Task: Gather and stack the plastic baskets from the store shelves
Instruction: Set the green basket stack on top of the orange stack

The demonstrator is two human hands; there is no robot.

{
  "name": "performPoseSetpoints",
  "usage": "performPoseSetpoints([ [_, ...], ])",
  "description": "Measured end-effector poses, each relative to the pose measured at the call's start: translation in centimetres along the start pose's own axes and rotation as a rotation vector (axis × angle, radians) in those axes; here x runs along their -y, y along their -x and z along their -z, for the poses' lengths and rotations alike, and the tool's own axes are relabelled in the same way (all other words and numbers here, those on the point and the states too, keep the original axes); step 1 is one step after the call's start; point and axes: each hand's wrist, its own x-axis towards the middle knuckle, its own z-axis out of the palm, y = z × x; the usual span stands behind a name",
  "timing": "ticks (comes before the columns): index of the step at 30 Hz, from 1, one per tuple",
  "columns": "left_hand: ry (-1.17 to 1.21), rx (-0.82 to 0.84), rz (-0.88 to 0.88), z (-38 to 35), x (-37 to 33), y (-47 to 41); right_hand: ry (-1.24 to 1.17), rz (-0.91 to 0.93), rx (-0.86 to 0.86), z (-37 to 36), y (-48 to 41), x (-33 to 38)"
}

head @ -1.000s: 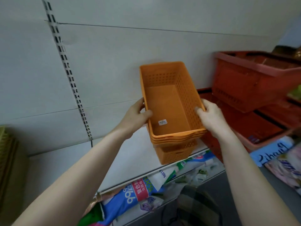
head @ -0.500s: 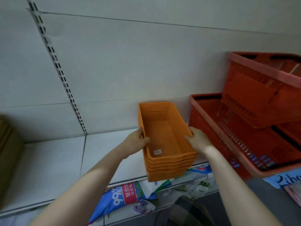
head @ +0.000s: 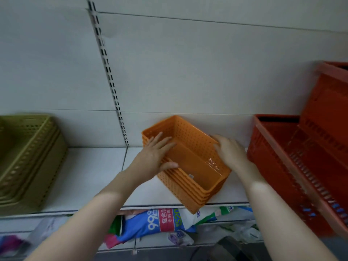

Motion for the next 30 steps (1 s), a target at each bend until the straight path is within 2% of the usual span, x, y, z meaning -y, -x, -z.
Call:
performPoseSetpoints([
  [2,-0.076,0.099,-0.052,0.8,1.3,-1.1,-0.040,0.092,-0.113,0.5,1.9,3.1],
  [3,-0.100,0.099,-0.073,1.0,2.1,-1.4,-0.108,0.120,-0.061,0.7,3.2,4.8],
  [5,-0.130,0.049,-0.125,1.4,3.5,-1.4,-0.170,0.124,0.206,0.7,6.0,7.4],
  [7,-0.167,-0.015,-0.167,1.5,4.2,-0.9,-0.040,0.195,0.289,-0.5,7.6,8.2],
  [11,-0.267,-0.132,-0.100,0.8,3.4,1.0,0.045,0.218,0.120,-1.5,7.5,6.6],
  [14,-0.296,-0.255,-0.027,0.2,2.9,3.0,0.107,0.263,-0.066,-2.8,6.5,4.7],
  [17,-0.331,-0.287,0.066,-0.1,2.5,4.3,0.159,0.294,-0.167,-4.4,4.8,3.3],
  [22,-0.333,-0.207,0.162,0.4,2.2,4.6,0.090,0.344,-0.228,-6.1,3.1,3.1],
  [25,-0.322,-0.198,0.136,0.4,2.3,5.1,0.092,0.351,-0.259,-6.4,3.1,2.9],
  [27,-0.293,-0.231,0.103,0.8,2.7,6.3,0.111,0.339,-0.230,-6.2,3.1,3.0],
  [30,-0.269,-0.371,0.132,2.1,3.9,9.7,0.127,0.308,-0.194,-5.8,3.1,3.7],
])
